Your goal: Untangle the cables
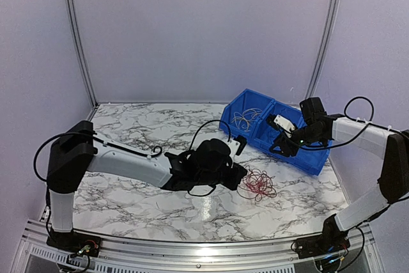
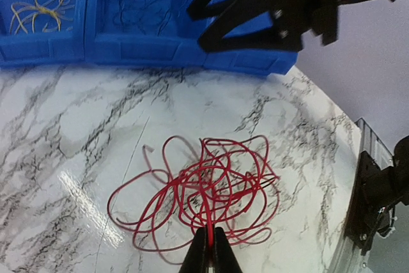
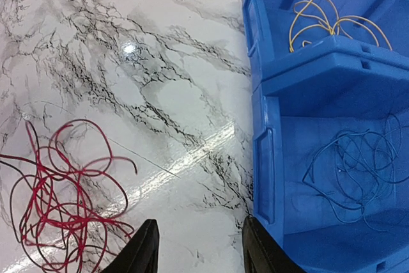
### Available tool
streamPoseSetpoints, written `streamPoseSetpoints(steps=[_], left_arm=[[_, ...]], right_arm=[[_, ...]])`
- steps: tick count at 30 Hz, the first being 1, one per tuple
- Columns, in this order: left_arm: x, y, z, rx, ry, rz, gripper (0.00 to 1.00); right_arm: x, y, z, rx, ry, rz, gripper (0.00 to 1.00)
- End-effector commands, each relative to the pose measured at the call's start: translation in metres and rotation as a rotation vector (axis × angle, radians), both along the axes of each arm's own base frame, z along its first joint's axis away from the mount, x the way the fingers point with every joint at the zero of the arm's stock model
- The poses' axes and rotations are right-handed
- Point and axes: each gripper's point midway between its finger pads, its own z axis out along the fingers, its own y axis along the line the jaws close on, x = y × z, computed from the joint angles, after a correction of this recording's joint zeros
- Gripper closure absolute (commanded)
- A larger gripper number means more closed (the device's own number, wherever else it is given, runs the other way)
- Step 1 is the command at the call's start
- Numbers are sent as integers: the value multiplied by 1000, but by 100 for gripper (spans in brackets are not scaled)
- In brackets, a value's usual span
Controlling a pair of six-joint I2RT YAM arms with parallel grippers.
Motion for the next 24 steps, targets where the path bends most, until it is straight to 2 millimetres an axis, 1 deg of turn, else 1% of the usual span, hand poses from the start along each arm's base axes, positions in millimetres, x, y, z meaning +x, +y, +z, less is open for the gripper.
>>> streamPoseSetpoints(steps=[1, 3, 6, 9, 11, 12, 14, 15, 16, 18, 19, 20, 21, 22, 24], left_arm=[[-16, 3, 68, -69, -126, -67, 97], [-28, 3, 95, -106, -161, -100, 97], [-53, 5, 143, -176, -221, -153, 97], [-73, 15, 195, -250, -298, -165, 97], [-89, 22, 228, -302, -341, -181, 97], [-97, 25, 242, -323, -362, -190, 97], [-111, 29, 258, -344, -403, -204, 97], [-112, 30, 256, -336, -414, -202, 97], [-107, 30, 245, -307, -419, -181, 97], [-90, 24, 200, -182, -443, -131, 100], [-86, 21, 177, -126, -443, -126, 100], [-85, 17, 158, -86, -436, -136, 100], [-87, 13, 145, -66, -421, -155, 100], [-90, 8, 135, -60, -398, -174, 100], [-96, 1, 127, -69, -364, -201, 100]], right_arm=[[5, 1, 12, 6, -49, 7, 55], [5, 2, 25, 25, -77, 10, 55], [4, 4, 54, 52, -136, 14, 54], [3, 2, 91, 86, -206, 14, 54], [-1, 0, 111, 98, -239, 12, 53], [-3, 0, 118, 104, -251, 16, 53], [-9, 1, 130, 118, -263, 25, 52], [-12, 2, 134, 126, -265, 31, 52], [-16, 3, 138, 139, -263, 38, 52], [-26, 9, 150, 178, -258, 70, 51], [-32, 12, 156, 200, -259, 92, 51], [-39, 15, 162, 221, -262, 119, 51], [-50, 21, 168, 251, -267, 170, 50], [-63, 27, 172, 285, -267, 234, 47], [-92, 37, 176, 348, -266, 347, 40]])
